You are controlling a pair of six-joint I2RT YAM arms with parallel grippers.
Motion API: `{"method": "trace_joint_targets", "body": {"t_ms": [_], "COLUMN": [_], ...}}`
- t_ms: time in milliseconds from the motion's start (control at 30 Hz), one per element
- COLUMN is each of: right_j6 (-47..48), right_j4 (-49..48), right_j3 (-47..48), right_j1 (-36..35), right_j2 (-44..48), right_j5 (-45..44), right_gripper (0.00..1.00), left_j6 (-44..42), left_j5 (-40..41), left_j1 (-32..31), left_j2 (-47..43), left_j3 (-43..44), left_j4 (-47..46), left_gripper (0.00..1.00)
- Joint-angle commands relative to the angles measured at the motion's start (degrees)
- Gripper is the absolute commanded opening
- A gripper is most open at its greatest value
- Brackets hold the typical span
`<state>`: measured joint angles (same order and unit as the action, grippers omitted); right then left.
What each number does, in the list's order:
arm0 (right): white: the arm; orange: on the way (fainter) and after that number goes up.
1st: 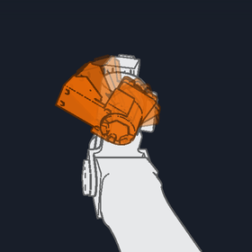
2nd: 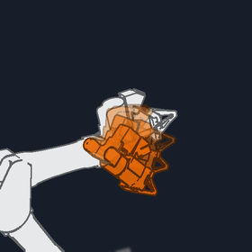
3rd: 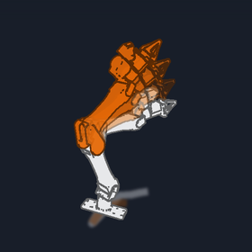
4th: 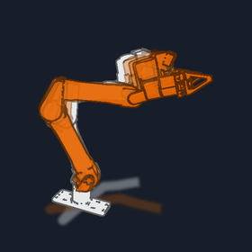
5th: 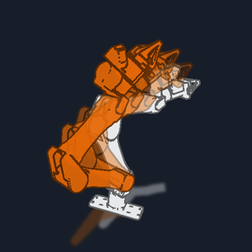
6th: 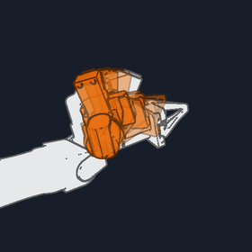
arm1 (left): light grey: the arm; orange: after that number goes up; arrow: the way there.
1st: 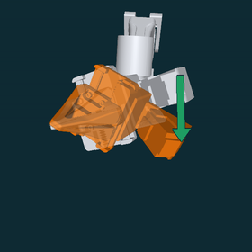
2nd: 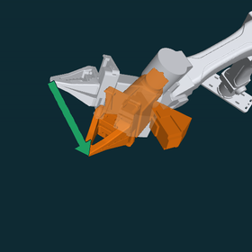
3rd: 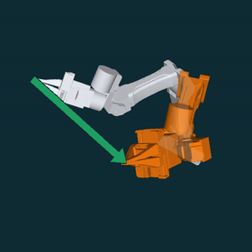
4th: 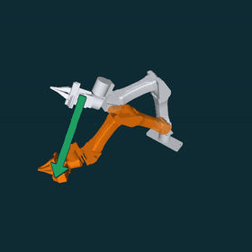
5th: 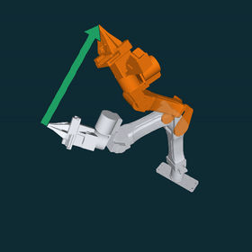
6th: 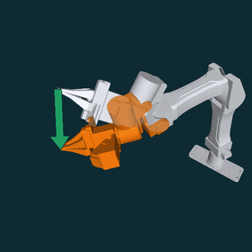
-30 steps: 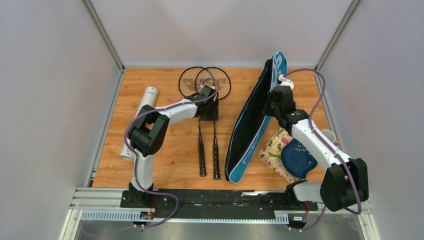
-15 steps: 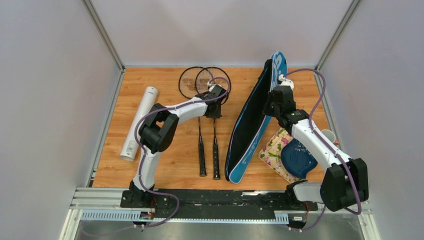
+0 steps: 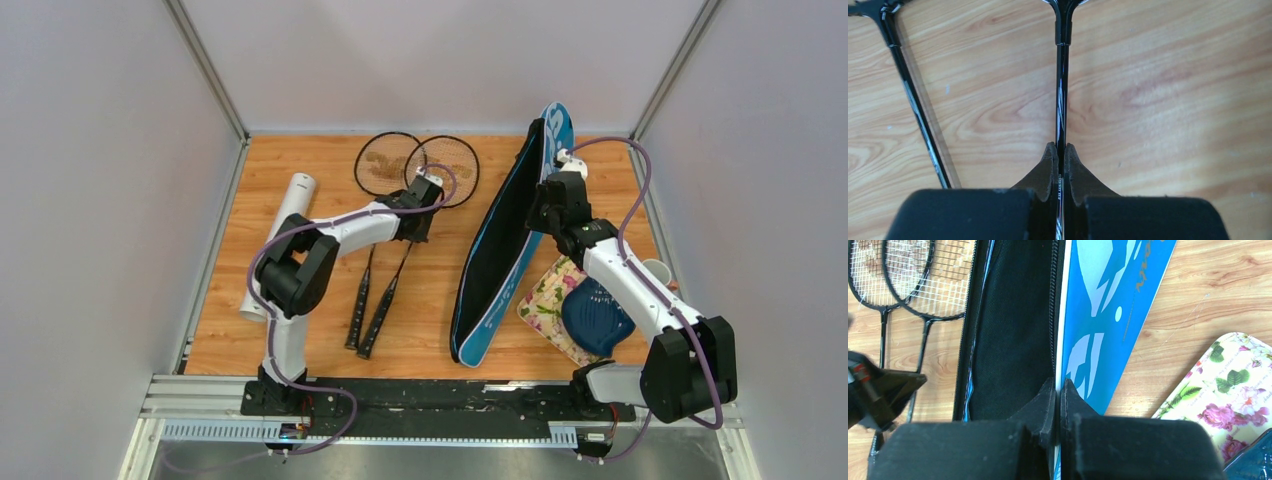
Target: Pack up the badminton gear
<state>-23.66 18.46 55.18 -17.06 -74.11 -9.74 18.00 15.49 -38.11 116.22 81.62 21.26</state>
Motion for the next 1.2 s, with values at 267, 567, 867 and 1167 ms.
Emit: {"method": "trace_joint_targets", "body": {"t_ms": [267,567,867,1167], "right_j6": [2.13,-0.33,-2.88,-5.52], "right_j4": [-3.61,-1.94,0.26,-0.44], "right_j3": [1.95,5.38,7.84,7.84], "right_j1": [0.54,0.27,-0.43,-0.69], "right_j2": [0.46,-2.71,-4.12,-5.08], "right_j5": [-2.13,-1.69,-3.35,-3.80], "right_gripper": [0.00,0.00,0.00,0.00], "left_j6": [-8.86,-12.02,-17.82,-21.25], "left_j5": [-14.96,5.07,23.45,23.46], "left_j1": [2.43,-9.34,-16.21,-18.76], "left_j2": [-24.45,-31.85,-22.45,-19.29], "left_j3": [-5.86,-8.76,-1.38,1.25], "left_j4": [-4.12,0.28,4.85,4.49], "left_gripper": [0.00,0.00,0.00,0.00]}}
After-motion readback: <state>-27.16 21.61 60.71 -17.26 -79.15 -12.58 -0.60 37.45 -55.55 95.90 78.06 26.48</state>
